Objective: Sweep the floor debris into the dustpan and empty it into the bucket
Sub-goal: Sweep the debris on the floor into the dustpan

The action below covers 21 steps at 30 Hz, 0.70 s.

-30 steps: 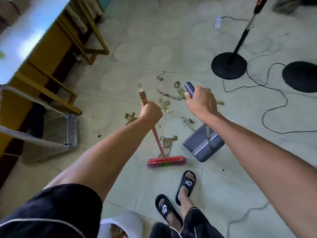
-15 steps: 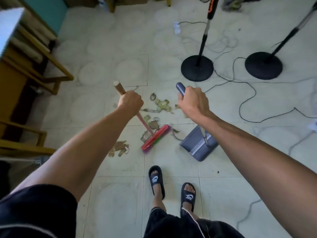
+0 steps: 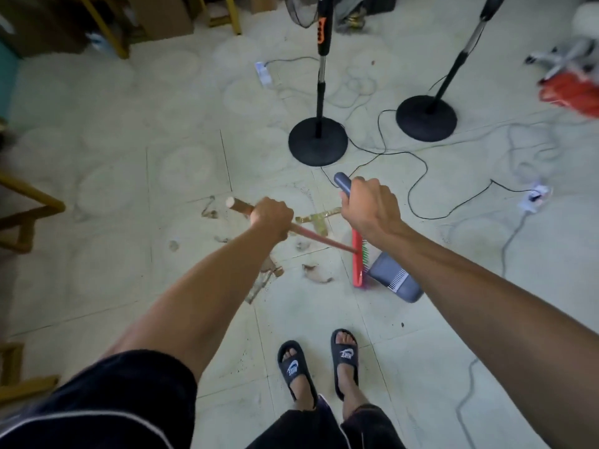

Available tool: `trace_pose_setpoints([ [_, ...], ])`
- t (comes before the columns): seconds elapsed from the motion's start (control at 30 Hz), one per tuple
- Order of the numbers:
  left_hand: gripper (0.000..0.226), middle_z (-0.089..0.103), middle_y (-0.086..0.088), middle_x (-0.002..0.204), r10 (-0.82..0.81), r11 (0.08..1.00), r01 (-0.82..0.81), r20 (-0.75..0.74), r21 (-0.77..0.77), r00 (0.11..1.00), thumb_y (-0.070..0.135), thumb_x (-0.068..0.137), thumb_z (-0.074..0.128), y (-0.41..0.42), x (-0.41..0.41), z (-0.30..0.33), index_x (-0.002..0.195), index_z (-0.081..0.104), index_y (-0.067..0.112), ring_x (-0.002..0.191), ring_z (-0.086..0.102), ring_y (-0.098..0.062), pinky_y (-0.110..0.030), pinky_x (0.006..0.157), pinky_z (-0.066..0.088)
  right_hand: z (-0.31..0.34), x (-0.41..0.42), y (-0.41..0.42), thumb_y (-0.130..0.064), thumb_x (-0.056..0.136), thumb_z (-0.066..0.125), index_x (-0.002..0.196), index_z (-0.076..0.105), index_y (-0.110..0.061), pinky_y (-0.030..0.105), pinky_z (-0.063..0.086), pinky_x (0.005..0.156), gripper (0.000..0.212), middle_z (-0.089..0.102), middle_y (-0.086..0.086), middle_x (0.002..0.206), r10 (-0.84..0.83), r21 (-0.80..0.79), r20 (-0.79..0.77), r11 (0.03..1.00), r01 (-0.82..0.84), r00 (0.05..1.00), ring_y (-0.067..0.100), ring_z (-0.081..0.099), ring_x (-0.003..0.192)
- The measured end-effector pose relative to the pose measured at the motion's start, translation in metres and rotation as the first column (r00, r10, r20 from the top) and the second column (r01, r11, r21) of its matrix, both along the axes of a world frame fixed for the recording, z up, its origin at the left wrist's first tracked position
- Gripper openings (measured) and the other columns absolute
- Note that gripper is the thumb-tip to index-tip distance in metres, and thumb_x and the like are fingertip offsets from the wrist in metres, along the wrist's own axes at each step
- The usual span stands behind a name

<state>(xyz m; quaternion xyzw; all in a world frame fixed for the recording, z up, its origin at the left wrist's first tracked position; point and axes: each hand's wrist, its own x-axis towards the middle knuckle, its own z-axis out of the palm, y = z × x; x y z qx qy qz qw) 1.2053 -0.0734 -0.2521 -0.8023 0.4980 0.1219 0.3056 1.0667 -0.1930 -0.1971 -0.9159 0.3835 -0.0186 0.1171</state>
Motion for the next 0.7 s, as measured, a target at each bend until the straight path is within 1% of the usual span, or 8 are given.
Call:
trace_pose_setpoints([
  [0.07, 0.014, 0.064, 0.004, 0.074, -0.003, 0.999, 0.004, -0.029, 0.033, 1.000, 0.026, 0.089, 0.062, -0.010, -0.003, -0.022, 0.101, 0.067, 0.019, 0.060, 0.059, -0.014, -0.026, 0.057, 0.044, -0.013, 0.000, -0.007, -0.026, 0.098, 0.051, 0.097, 0.060, -0.001, 0.034, 0.035, 0.056, 0.026, 0.051, 0.009, 0.074, 0.015, 0.007, -0.024, 1.000, -0.015, 1.000, 0.036, 0.065, 0.076],
  [0.13, 0.013, 0.060, 0.004, 0.068, 0.011, 0.999, -0.010, -0.014, 0.052, 1.000, 0.026, 0.089, 0.061, -0.016, 0.004, -0.028, 0.097, 0.068, 0.018, 0.058, 0.057, -0.014, -0.027, 0.054, 0.043, -0.020, 0.001, -0.015, -0.025, 0.099, 0.050, 0.099, 0.060, -0.001, 0.034, 0.036, 0.056, 0.025, 0.049, 0.008, 0.072, 0.031, 0.001, -0.047, 1.000, -0.031, 0.998, 0.035, 0.065, 0.074],
  [0.2, 0.013, 0.058, 0.003, 0.068, 0.032, 0.994, -0.031, -0.012, 0.103, 0.999, 0.025, 0.089, 0.062, -0.011, 0.013, -0.027, 0.097, 0.066, 0.015, 0.055, 0.055, -0.014, -0.027, 0.048, 0.040, -0.023, 0.005, -0.022, -0.024, 0.099, 0.051, 0.100, 0.060, -0.002, 0.033, 0.036, 0.056, 0.024, 0.056, 0.012, 0.073, 0.036, 0.006, -0.051, 0.999, -0.035, 0.998, 0.036, 0.065, 0.074],
  [0.27, 0.016, 0.059, 0.002, 0.074, 0.074, 0.985, -0.075, 0.011, 0.153, 0.997, 0.024, 0.091, 0.061, 0.002, 0.025, -0.025, 0.101, 0.062, 0.012, 0.050, 0.052, -0.013, -0.025, 0.042, 0.037, -0.022, 0.011, -0.026, -0.028, 0.100, 0.048, 0.099, 0.061, 0.001, 0.033, 0.037, 0.056, 0.031, 0.065, 0.016, 0.082, 0.038, 0.018, -0.032, 0.999, -0.037, 0.999, 0.036, 0.066, 0.077],
  [0.3, 0.017, 0.059, 0.002, 0.075, 0.099, 0.981, -0.101, 0.023, 0.164, 0.995, 0.024, 0.091, 0.060, 0.009, 0.031, -0.024, 0.102, 0.062, 0.012, 0.050, 0.052, -0.012, -0.024, 0.041, 0.037, -0.021, 0.015, -0.027, -0.029, 0.100, 0.048, 0.099, 0.061, 0.001, 0.033, 0.037, 0.056, 0.033, 0.066, 0.017, 0.085, 0.046, 0.025, -0.024, 0.999, -0.046, 0.999, 0.036, 0.067, 0.078],
  [0.43, 0.016, 0.066, 0.002, 0.084, 0.172, 0.963, -0.176, 0.036, 0.202, 0.984, 0.026, 0.091, 0.060, 0.040, 0.050, -0.015, 0.101, 0.066, 0.015, 0.070, 0.066, -0.014, -0.026, 0.053, 0.046, -0.015, 0.027, -0.029, -0.025, 0.098, 0.051, 0.102, 0.061, 0.001, 0.033, 0.037, 0.057, 0.027, 0.067, 0.015, 0.088, 0.065, 0.046, -0.027, 0.997, -0.063, 0.998, 0.035, 0.067, 0.081],
  [0.6, 0.018, 0.066, 0.005, 0.085, 0.179, 0.954, -0.190, 0.069, 0.232, 0.981, 0.026, 0.089, 0.058, 0.078, 0.064, 0.004, 0.102, 0.067, 0.019, 0.070, 0.066, -0.014, -0.026, 0.062, 0.053, -0.004, 0.035, -0.025, -0.022, 0.097, 0.052, 0.102, 0.060, 0.001, 0.032, 0.037, 0.057, 0.025, 0.068, 0.017, 0.090, 0.109, 0.064, -0.022, 0.992, -0.107, 0.994, 0.036, 0.067, 0.081],
  [0.7, 0.019, 0.064, 0.005, 0.084, 0.186, 0.953, -0.202, 0.092, 0.226, 0.978, 0.025, 0.088, 0.057, 0.097, 0.071, 0.017, 0.105, 0.066, 0.020, 0.071, 0.064, -0.015, -0.027, 0.059, 0.050, 0.004, 0.041, -0.024, -0.018, 0.095, 0.055, 0.102, 0.060, 0.001, 0.033, 0.037, 0.057, 0.021, 0.067, 0.017, 0.089, 0.113, 0.073, -0.009, 0.991, -0.112, 0.994, 0.036, 0.067, 0.082],
])
